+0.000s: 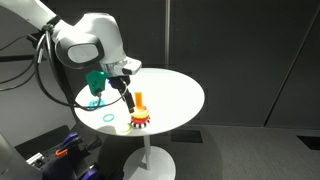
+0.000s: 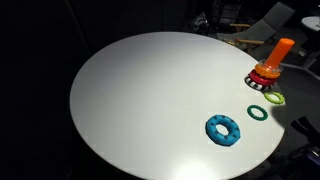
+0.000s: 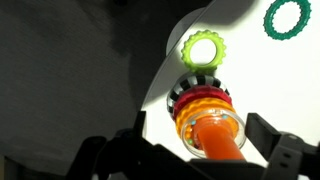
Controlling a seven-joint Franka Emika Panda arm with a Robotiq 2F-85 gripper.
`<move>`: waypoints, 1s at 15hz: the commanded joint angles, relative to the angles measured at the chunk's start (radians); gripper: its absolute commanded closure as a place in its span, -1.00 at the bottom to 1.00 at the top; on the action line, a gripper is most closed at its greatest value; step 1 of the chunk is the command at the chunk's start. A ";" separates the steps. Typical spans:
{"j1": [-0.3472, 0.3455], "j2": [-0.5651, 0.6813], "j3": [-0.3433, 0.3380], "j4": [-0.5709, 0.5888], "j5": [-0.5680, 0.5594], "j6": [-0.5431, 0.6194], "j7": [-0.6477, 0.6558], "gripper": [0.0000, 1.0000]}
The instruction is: Take the clear ring off of the ring toss
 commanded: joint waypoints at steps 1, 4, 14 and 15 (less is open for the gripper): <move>0.012 0.058 0.010 0.001 0.031 0.092 0.019 -1.00; 0.028 0.100 0.016 0.001 0.052 0.150 0.018 -1.00; 0.092 0.189 0.043 0.001 0.129 0.315 0.009 -1.00; 0.094 0.196 0.046 0.001 0.129 0.333 0.011 -1.00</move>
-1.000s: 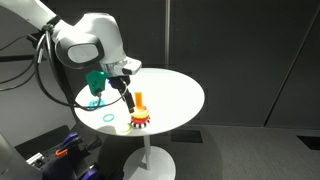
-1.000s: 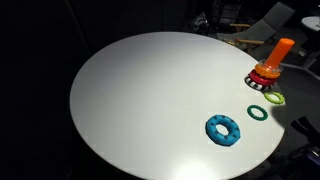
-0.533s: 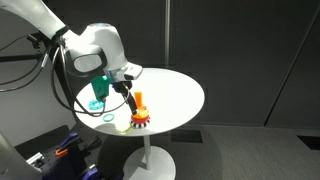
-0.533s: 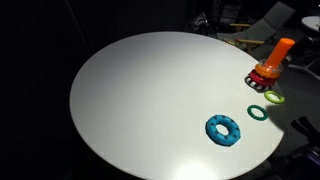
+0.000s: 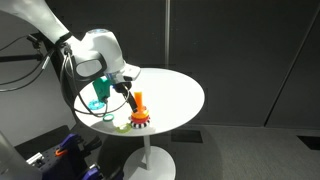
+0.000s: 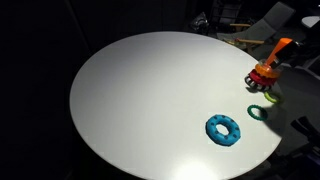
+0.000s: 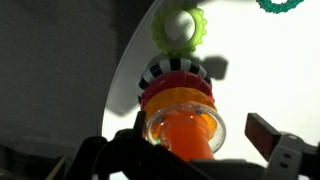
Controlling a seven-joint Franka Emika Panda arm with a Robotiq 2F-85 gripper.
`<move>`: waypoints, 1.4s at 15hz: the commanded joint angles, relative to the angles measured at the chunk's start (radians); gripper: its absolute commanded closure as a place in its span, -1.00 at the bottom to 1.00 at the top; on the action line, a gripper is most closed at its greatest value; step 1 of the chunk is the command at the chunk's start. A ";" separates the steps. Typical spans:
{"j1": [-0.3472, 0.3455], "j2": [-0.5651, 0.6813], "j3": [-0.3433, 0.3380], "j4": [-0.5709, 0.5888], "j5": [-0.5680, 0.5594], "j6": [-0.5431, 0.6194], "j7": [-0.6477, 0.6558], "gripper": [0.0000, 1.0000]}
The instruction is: Take the clear ring off of the ring toss
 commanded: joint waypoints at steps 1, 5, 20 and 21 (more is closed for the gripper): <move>0.011 0.027 0.013 0.000 0.019 0.069 0.011 -1.00; 0.000 0.064 0.019 0.002 -0.003 0.124 0.030 -1.00; -0.008 0.175 0.004 0.024 -0.016 0.263 0.059 -0.33; -0.009 0.177 0.002 0.024 -0.017 0.268 0.060 -0.33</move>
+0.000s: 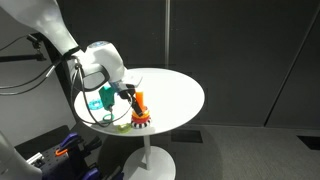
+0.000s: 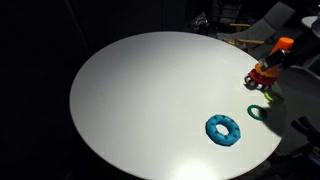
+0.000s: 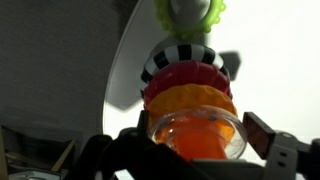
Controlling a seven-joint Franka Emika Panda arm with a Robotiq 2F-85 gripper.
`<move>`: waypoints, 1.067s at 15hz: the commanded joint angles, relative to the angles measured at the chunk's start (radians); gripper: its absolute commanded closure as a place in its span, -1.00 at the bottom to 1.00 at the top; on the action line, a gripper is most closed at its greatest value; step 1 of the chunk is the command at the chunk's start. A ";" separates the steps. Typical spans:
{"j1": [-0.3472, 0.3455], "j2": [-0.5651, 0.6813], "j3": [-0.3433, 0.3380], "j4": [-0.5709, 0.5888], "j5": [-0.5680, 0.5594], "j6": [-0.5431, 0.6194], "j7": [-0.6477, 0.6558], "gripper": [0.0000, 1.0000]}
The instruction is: Take the clear ring off of the ring toss
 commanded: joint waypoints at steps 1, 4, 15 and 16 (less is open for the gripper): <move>-0.012 0.022 -0.008 0.015 -0.019 0.032 0.025 -0.33; -0.012 0.008 -0.012 0.014 -0.019 0.028 0.020 -0.33; 0.005 -0.104 -0.104 0.031 -0.253 -0.082 0.154 -0.33; 0.000 -0.128 -0.094 0.035 -0.278 -0.108 0.182 -0.33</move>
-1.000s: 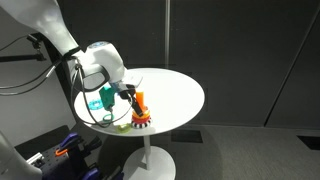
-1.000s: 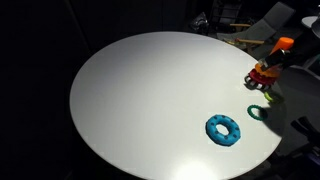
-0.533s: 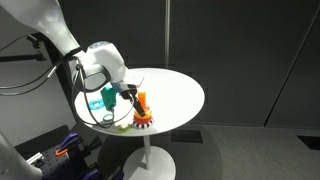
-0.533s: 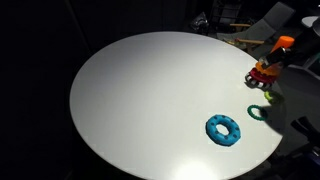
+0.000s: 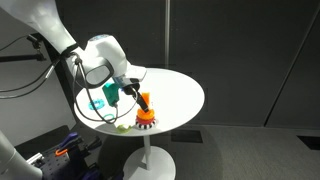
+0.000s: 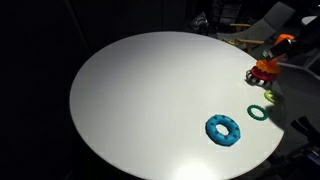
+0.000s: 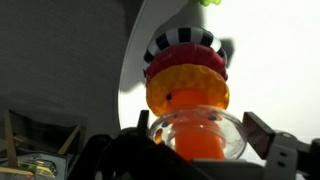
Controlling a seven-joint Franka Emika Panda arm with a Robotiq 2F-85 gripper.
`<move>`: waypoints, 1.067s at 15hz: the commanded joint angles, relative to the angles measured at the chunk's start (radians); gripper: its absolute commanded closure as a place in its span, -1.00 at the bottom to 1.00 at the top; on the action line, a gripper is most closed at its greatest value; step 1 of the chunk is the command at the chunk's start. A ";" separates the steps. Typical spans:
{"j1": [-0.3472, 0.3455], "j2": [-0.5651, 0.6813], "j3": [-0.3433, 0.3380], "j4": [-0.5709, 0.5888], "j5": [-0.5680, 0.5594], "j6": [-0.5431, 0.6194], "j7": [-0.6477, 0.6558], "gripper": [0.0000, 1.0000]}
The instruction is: Take the clear ring off of the ring toss
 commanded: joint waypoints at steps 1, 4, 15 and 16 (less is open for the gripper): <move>-0.013 -0.101 0.017 0.018 -0.095 -0.109 0.106 -0.33; -0.003 -0.177 0.051 0.030 -0.105 -0.189 0.154 -0.33; 0.001 -0.260 0.197 0.065 0.053 -0.379 0.095 -0.33; -0.004 -0.247 0.207 0.064 0.044 -0.388 0.099 -0.33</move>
